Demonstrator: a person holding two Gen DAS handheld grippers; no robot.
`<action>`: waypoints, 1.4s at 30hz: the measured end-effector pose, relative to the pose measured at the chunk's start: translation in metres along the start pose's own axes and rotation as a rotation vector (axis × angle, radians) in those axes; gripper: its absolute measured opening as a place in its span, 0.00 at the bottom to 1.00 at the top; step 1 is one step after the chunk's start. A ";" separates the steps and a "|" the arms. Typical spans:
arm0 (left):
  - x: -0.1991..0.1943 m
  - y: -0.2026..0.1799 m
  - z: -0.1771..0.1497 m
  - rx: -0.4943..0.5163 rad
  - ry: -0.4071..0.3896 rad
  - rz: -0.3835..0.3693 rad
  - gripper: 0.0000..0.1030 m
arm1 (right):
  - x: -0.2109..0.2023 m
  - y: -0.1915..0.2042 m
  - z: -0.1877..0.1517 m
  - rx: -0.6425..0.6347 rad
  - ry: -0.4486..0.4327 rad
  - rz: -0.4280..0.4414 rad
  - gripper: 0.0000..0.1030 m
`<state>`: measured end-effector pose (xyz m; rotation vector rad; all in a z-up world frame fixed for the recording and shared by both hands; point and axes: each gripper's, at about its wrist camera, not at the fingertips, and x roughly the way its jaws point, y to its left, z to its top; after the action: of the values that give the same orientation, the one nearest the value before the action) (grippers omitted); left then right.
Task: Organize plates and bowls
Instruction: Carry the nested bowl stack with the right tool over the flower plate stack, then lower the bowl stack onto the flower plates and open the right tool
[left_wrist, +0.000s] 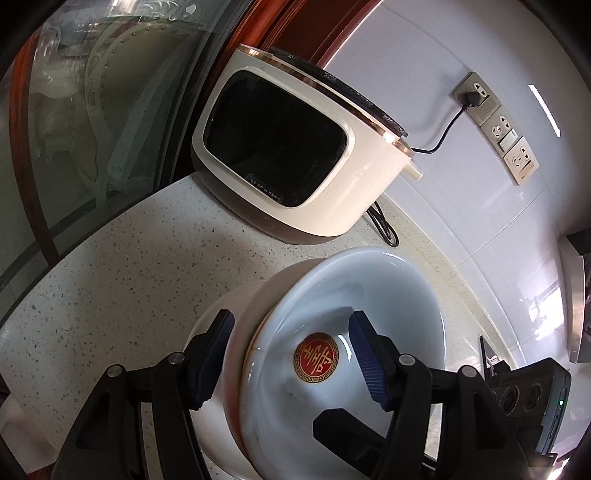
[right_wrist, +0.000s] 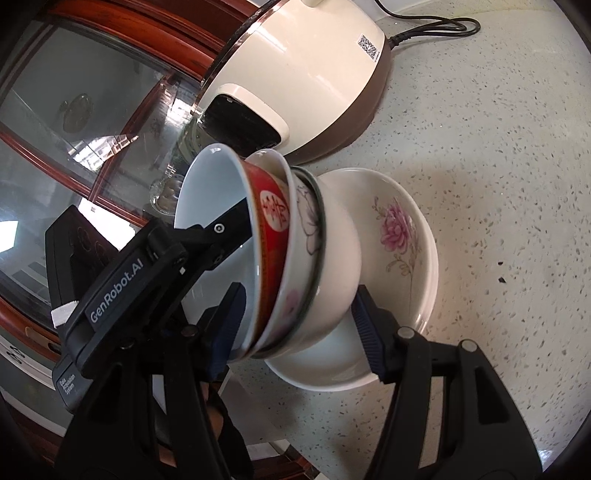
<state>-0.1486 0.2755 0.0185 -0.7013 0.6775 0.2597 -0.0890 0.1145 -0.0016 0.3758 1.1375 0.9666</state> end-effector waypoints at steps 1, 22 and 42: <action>0.000 0.001 -0.001 -0.005 0.004 -0.005 0.62 | -0.001 0.001 0.000 -0.009 0.002 -0.014 0.63; -0.008 -0.004 -0.001 -0.033 -0.042 -0.027 0.68 | -0.002 0.061 0.020 -0.423 0.032 -0.343 0.71; -0.011 -0.013 -0.006 0.021 -0.078 -0.001 0.82 | -0.038 0.000 0.013 -0.082 -0.147 -0.075 0.70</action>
<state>-0.1541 0.2622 0.0284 -0.6682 0.6048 0.2778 -0.0807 0.0871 0.0266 0.3300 0.9689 0.9017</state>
